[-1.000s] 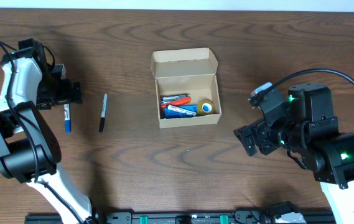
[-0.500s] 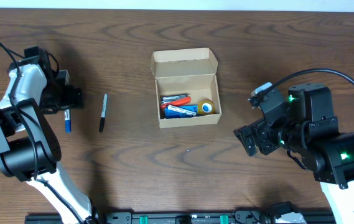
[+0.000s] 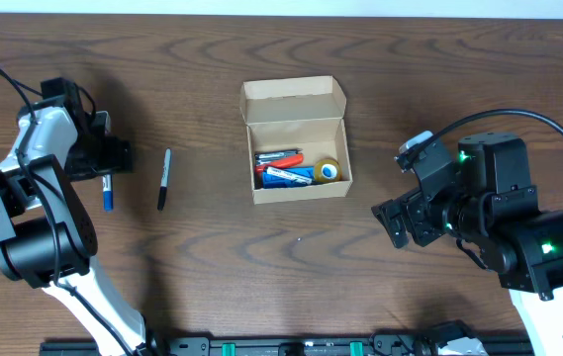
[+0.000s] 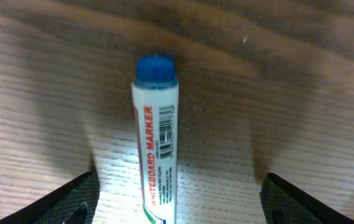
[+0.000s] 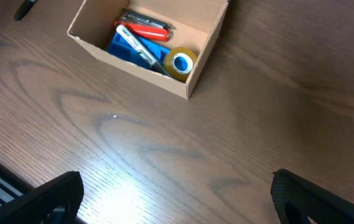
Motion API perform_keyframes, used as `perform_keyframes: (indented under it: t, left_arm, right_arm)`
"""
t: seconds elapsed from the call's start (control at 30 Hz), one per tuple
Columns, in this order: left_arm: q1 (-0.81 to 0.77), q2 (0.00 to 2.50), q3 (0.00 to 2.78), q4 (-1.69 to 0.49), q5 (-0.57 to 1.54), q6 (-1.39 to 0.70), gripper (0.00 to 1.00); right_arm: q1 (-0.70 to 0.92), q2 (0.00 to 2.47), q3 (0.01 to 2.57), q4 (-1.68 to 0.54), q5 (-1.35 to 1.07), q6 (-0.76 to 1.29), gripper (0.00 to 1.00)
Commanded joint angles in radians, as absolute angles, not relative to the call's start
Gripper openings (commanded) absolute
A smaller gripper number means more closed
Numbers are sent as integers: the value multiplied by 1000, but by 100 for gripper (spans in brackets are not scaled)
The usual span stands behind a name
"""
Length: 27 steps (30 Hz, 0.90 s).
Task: Pack container
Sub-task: 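Lower the left gripper onto the blue whiteboard marker and grasp it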
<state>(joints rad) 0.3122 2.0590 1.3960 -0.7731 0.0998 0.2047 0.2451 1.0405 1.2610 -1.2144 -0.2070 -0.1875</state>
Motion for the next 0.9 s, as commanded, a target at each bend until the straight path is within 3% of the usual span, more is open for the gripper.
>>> perform_keyframes:
  t: [0.0, 0.13, 0.27, 0.53, 0.77, 0.87]
  left_arm:
    - [315, 2077, 1367, -760, 97, 179, 83]
    - [315, 2077, 1355, -751, 97, 178, 76]
    - [315, 2078, 1355, -751, 97, 178, 49]
    - [315, 2078, 1355, -751, 97, 155, 35]
    - [314, 2077, 1355, -767, 99, 102, 6]
    - [314, 2077, 1363, -786, 110, 96, 6]
  right_arm:
    - [239, 1041, 1264, -1216, -213, -177, 99]
    - [239, 1041, 1264, -1216, -214, -177, 99]
    - [239, 1041, 1264, -1216, -213, -177, 99]
    - [239, 1041, 1264, -1216, -214, -177, 99]
    - [239, 1041, 1264, -1216, -214, -177, 99]
    - [239, 1041, 1264, -1216, -213, -177, 99]
